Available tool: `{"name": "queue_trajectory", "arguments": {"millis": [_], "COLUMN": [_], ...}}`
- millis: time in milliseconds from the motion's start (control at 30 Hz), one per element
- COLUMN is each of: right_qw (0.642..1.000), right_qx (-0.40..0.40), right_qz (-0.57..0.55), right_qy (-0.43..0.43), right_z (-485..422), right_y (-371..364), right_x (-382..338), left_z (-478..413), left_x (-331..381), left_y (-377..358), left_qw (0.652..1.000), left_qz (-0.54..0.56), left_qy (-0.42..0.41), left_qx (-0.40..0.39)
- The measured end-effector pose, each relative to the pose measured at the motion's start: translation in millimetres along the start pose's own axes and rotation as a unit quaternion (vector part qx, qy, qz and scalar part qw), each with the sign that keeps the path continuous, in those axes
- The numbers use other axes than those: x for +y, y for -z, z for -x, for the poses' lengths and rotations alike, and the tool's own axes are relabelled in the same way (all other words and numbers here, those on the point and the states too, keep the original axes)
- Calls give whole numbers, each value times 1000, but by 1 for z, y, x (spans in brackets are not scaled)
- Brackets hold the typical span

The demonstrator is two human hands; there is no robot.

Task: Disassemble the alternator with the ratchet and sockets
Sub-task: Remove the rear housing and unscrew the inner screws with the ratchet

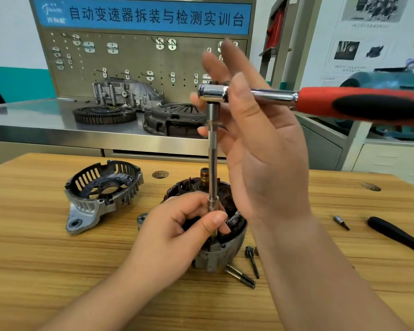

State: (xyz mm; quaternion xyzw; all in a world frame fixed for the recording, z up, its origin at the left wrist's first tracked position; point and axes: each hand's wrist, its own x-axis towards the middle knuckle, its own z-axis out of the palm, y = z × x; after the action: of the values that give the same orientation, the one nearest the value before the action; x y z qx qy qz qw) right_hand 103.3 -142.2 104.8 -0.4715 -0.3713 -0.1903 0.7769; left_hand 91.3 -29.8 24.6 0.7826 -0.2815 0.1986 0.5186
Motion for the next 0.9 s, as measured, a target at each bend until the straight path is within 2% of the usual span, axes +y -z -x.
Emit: {"name": "queue_trajectory", "arguments": {"millis": [200, 433, 700, 900], "right_qw": [992, 1000, 992, 999], "right_qx": [40, 0, 24, -21], "right_qz": [-47, 0, -58, -7], "right_qy": [-107, 3, -112, -46], "right_z": [1, 1, 2, 4], "right_y": [5, 0, 4, -1], "right_x": [3, 1, 4, 6], "left_z": [1, 2, 2, 2], "left_x": [3, 1, 5, 2], "left_y": [-1, -1, -1, 1], "left_qw": [999, 1000, 999, 1000], "left_qz": [-28, -2, -41, -12], "left_qy": [-26, 6, -33, 4], "left_qx": [-2, 13, 6, 11]}}
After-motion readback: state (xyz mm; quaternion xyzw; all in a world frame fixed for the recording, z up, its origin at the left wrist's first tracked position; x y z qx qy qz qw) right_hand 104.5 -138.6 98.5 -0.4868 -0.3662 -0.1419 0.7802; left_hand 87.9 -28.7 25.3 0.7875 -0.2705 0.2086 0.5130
